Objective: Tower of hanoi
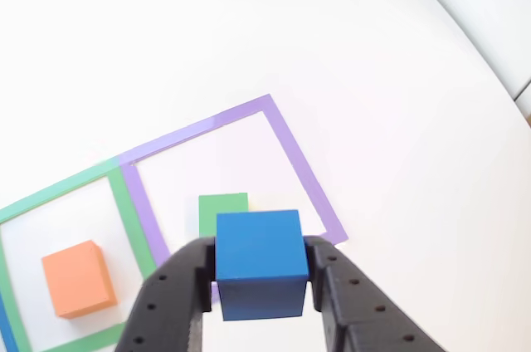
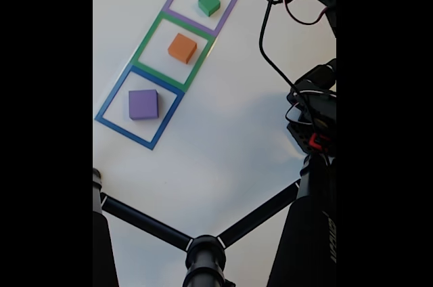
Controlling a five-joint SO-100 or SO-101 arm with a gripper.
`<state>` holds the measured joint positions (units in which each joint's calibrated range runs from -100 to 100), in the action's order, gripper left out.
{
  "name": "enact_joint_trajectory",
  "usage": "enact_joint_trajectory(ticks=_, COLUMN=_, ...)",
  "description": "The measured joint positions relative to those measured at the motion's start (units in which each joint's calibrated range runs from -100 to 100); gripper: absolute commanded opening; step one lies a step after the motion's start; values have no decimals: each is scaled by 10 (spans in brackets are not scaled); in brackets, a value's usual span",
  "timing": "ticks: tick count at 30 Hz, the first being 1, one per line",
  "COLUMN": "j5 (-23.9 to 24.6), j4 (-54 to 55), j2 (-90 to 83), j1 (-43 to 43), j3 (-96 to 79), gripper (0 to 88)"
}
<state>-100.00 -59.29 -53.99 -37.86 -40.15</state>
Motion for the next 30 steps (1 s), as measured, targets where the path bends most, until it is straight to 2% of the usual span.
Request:
enact_joint_trajectory(ticks=6, j5=5, j4=303, j2=16, j1=-29, j3=-259, gripper=41)
enact_joint_trajectory(ticks=12, j5=5, j4=549, j2=94, j1=-35, j3=-391, gripper=42)
enact_joint_trajectory(ticks=21, j5=5, j4=841, j2=267, j1=8, j3=-454, gripper=42)
enact_joint_trajectory(ticks=30, j5=5, j4=1052, j2=454, j1=36, j3=-451, gripper=42)
